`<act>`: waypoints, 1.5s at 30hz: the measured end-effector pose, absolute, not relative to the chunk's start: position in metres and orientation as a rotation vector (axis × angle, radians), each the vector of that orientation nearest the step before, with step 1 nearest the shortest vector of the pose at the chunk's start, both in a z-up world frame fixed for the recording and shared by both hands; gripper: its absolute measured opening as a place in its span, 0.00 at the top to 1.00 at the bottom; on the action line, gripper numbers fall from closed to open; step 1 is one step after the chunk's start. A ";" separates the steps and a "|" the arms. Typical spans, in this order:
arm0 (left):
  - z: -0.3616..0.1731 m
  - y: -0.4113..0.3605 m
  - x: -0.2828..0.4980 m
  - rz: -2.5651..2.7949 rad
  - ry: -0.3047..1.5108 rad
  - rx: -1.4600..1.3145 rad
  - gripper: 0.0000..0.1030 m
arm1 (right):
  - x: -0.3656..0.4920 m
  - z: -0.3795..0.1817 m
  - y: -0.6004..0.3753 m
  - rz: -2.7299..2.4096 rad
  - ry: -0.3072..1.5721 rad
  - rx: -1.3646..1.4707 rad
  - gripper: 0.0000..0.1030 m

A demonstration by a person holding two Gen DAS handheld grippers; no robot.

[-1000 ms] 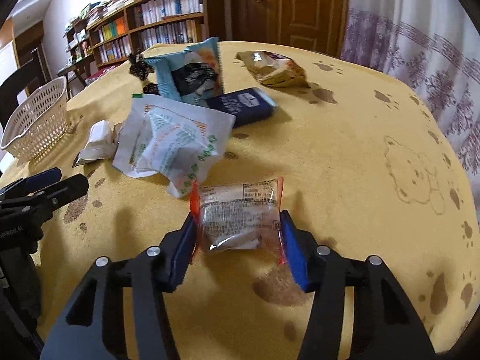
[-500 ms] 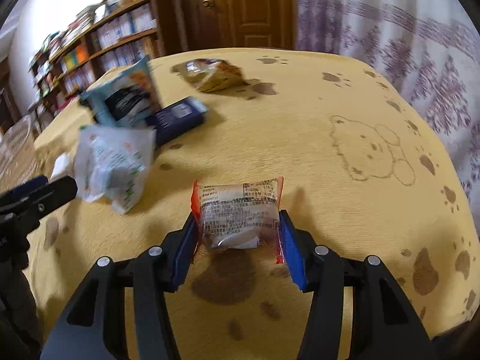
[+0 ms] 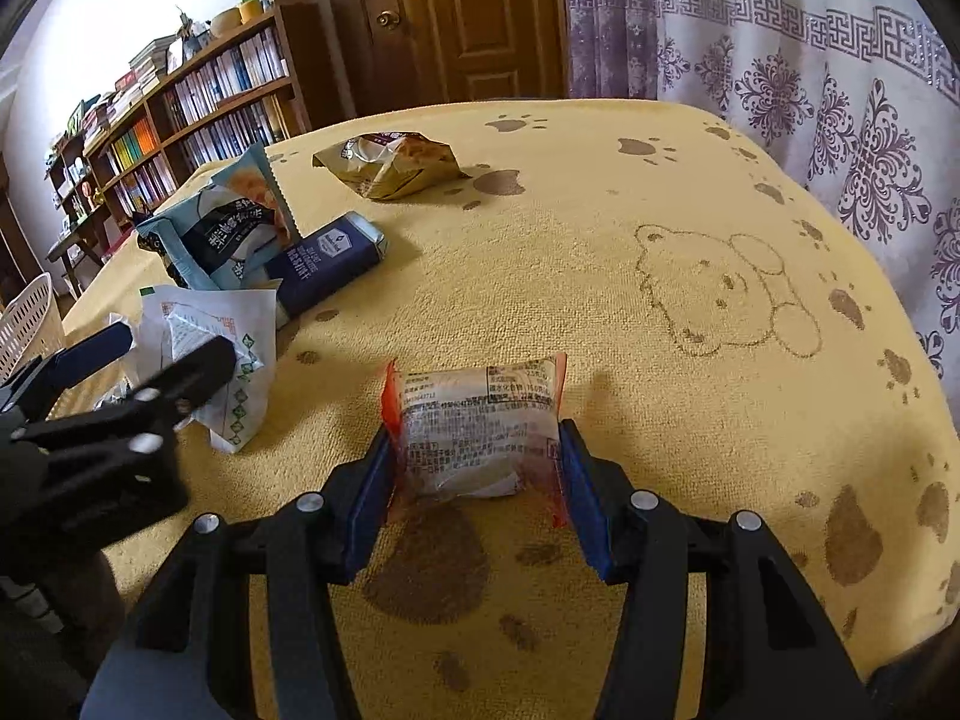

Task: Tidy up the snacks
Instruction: 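Reach and grasp the white-green paper packet with the left gripper while the right gripper holds its packet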

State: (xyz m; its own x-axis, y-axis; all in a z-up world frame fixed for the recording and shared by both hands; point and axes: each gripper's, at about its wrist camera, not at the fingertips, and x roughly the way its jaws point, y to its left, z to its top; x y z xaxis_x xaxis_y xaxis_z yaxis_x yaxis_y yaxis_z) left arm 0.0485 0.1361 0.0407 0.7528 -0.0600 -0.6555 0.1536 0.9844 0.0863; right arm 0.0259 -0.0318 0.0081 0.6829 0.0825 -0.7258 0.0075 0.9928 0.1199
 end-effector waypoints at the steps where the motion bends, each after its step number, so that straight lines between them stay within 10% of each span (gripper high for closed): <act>1: 0.040 0.134 0.050 -0.118 0.707 0.151 0.02 | 0.026 0.008 -0.032 0.044 0.818 0.119 0.48; 20: 0.031 0.128 0.065 -0.263 0.807 0.083 0.03 | 0.025 0.009 -0.033 0.046 0.819 0.119 0.47; 32: 0.042 0.138 0.046 -0.282 0.766 0.029 0.30 | 0.025 0.008 -0.033 0.049 0.819 0.122 0.47; 34: 0.045 0.140 0.042 -0.279 0.762 0.020 0.51 | 0.025 0.008 -0.032 0.049 0.819 0.123 0.47; 37: 0.050 0.149 0.038 -0.273 0.759 -0.005 0.58 | 0.025 0.008 -0.033 0.049 0.819 0.122 0.47; 41: 0.050 0.159 0.039 -0.268 0.769 -0.029 0.57 | 0.025 0.008 -0.033 0.049 0.819 0.122 0.47; 45: 0.044 0.166 0.046 -0.278 0.780 -0.094 0.15 | 0.025 0.008 -0.033 0.049 0.819 0.123 0.47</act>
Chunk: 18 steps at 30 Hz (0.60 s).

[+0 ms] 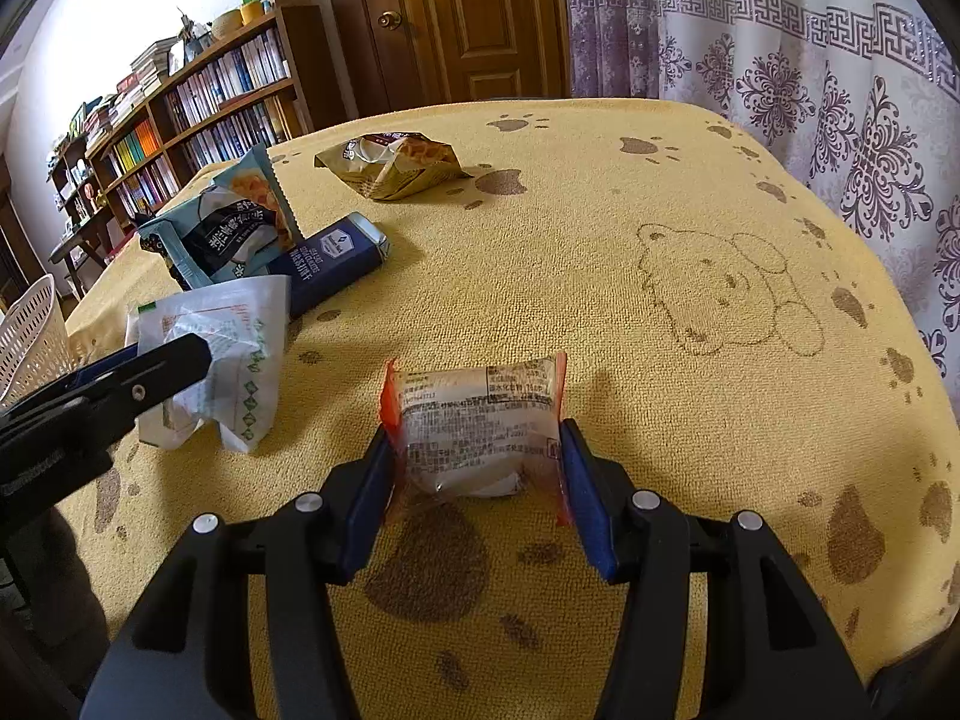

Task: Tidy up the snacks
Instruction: 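Reach and grasp the white-green paper packet with the left gripper while the right gripper holds its packet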

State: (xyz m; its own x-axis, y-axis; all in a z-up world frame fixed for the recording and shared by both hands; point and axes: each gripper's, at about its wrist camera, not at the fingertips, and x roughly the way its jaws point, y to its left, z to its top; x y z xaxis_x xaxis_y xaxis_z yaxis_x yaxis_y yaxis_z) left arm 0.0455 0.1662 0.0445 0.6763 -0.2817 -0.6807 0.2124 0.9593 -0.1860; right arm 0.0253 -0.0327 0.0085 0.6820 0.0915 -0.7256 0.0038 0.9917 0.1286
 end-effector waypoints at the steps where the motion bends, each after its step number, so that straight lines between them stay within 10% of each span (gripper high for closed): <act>1: 0.044 0.166 0.046 -0.283 0.778 -0.102 0.13 | 0.025 0.008 -0.033 0.049 0.820 0.123 0.47; 11: 0.020 0.134 0.072 -0.254 0.893 0.061 0.13 | 0.026 0.007 -0.033 0.050 0.819 0.124 0.47; 18: 0.026 0.141 0.066 -0.293 0.864 0.020 0.35 | 0.026 0.007 -0.033 0.052 0.819 0.127 0.47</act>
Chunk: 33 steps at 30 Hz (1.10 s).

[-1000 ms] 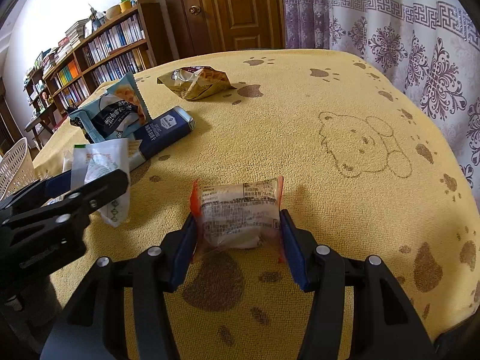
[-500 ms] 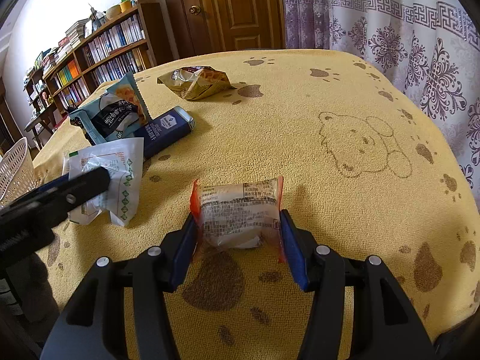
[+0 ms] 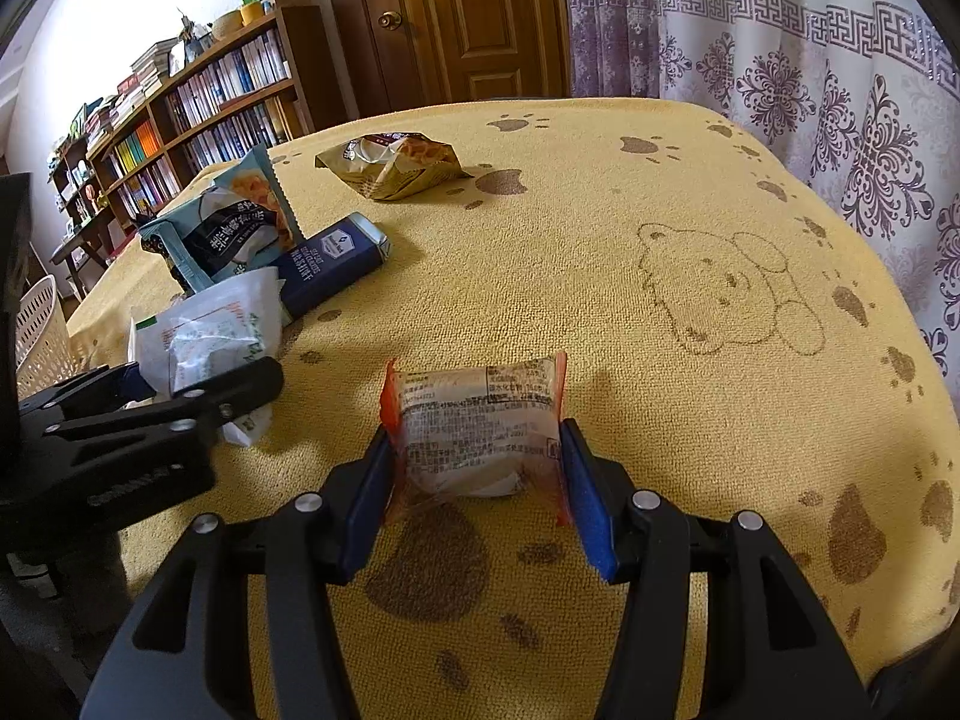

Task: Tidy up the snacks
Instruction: 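Reach and grasp the white-green paper packet with the left gripper while the right gripper holds its packet, then carry the paper packet into the white basket and open the left gripper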

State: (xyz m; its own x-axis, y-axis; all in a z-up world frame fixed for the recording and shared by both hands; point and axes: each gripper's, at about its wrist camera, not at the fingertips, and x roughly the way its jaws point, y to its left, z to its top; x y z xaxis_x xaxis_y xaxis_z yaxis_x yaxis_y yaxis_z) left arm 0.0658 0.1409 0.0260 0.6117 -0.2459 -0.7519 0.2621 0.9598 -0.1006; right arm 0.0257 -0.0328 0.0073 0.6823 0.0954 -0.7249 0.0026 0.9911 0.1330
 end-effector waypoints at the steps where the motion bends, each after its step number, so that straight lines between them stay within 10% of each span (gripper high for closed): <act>1: 0.028 0.143 0.063 -0.300 0.856 0.012 0.37 | 0.026 0.007 -0.032 0.052 0.819 0.127 0.47; 33: 0.137 0.300 -0.003 -0.023 0.563 -0.122 0.46 | 0.026 0.007 -0.033 0.052 0.819 0.127 0.47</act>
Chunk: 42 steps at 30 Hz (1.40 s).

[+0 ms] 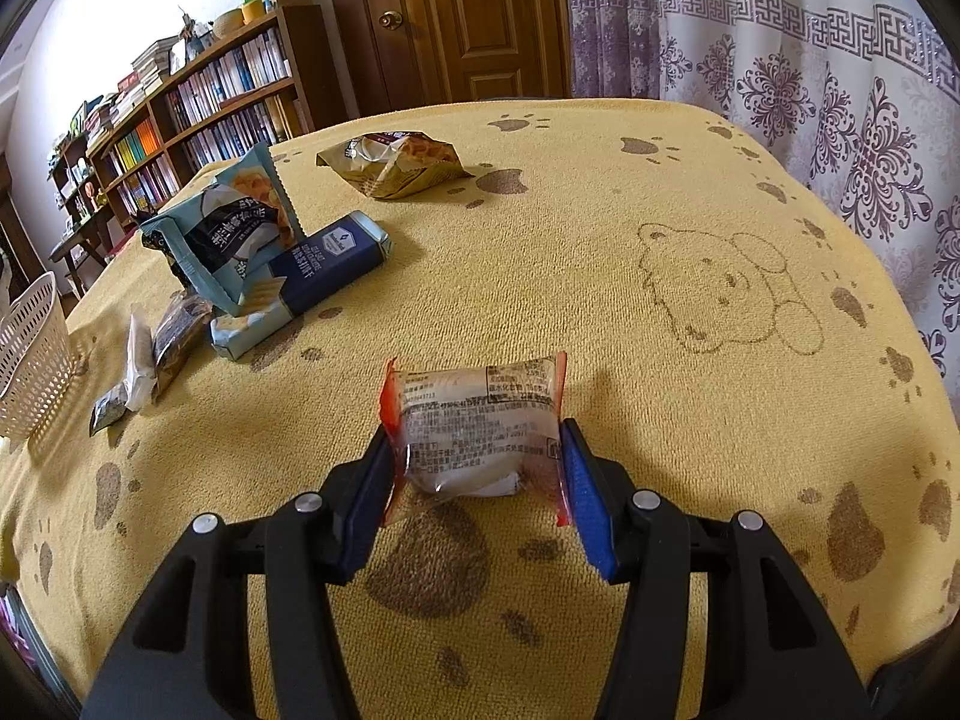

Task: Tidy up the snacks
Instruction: 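Carry the paper packet into the white basket and open the left gripper, then carry the clear packet over the basket and open the right gripper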

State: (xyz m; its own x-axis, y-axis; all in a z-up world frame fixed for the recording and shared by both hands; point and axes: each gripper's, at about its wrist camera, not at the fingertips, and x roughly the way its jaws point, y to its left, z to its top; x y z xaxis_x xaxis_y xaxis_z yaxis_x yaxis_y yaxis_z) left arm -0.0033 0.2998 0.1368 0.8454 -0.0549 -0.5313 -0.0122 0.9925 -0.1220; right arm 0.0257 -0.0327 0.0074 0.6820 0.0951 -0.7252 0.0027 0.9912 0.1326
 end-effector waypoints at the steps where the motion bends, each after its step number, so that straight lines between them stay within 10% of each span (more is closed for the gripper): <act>1: 0.137 0.307 -0.003 -0.003 0.561 -0.124 0.45 | 0.026 0.007 -0.033 0.052 0.819 0.127 0.47; 9: 0.135 0.366 -0.004 0.135 0.557 -0.153 0.45 | 0.026 0.007 -0.033 0.052 0.820 0.126 0.47; 19: 0.140 0.422 -0.023 0.322 0.495 -0.162 0.09 | 0.026 0.007 -0.031 0.044 0.822 0.110 0.47; 42: 0.173 0.459 -0.051 0.394 0.434 -0.196 0.04 | 0.004 0.044 0.014 0.109 0.717 0.136 0.49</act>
State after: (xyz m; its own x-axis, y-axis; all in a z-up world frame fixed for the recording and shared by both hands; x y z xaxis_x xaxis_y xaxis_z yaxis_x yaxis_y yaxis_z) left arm -0.0506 0.4593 0.1726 0.8340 0.3279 -0.4438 -0.4100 0.9065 -0.1007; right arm 0.0043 0.0140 0.0435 0.7489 0.1457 -0.6464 -0.0523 0.9855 0.1615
